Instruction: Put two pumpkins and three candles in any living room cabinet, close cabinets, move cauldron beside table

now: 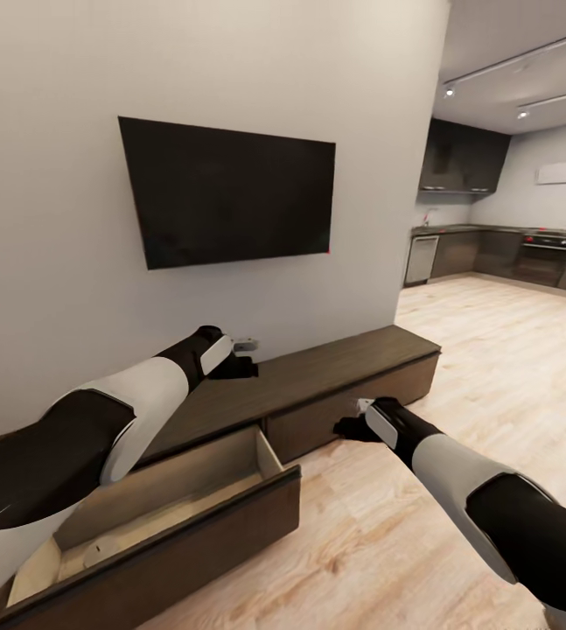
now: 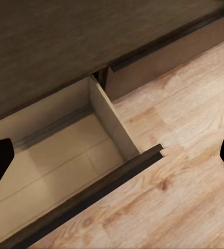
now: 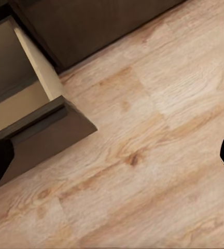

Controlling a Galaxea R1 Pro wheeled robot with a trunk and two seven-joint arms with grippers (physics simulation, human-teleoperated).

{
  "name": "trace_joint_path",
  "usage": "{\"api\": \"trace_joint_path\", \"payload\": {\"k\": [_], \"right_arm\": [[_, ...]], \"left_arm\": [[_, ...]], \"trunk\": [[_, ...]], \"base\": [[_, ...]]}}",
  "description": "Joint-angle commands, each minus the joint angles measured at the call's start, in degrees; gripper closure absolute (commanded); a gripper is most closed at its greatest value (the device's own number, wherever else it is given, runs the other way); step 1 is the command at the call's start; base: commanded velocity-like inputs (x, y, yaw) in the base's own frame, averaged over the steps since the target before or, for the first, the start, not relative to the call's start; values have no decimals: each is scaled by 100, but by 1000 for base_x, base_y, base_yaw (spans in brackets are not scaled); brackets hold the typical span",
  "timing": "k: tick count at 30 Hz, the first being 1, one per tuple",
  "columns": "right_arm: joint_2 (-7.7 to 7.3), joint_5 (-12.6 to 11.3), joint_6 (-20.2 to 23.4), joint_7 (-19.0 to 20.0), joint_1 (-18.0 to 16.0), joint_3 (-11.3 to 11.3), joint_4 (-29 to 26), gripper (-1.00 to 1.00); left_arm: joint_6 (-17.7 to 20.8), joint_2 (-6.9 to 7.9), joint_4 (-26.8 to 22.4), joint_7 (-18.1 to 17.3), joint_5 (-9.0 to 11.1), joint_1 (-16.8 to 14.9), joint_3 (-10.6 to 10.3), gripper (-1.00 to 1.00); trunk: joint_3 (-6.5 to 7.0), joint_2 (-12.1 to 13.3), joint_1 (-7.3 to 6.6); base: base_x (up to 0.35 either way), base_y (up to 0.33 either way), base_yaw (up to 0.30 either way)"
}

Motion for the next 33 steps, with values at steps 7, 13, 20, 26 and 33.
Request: {"api": "trace_joint_path", "payload": {"k": [7, 13, 20, 26, 33], "right_arm": [[-2, -62, 19, -50, -3, 35, 30, -100], [-1, -62, 19, -51, -3, 35, 50, -100], [-1, -62, 27, -51, -3, 35, 59, -100], [-1, -62, 28, -59, -3, 32, 60, -100], [-1, -62, 28, -59, -3, 35, 60, -100]], "left_arm": [[24, -1, -3, 48, 61, 0, -22, -100], [24, -1, -2, 48, 56, 2, -22, -100], [24, -8, -2, 48, 54, 3, -29, -100], [24, -8, -2, 48, 53, 3, -31, -100], [24, -8, 4, 42, 53, 3, -31, -100]], "trunk": [[52, -3, 0], [101, -3, 0], [158, -3, 0], [203, -3, 0], [229, -3, 0]], "base": [[106, -263, -180], [112, -280, -193], [106, -283, -200], [29, -296, -214], [2, -301, -258]]}}
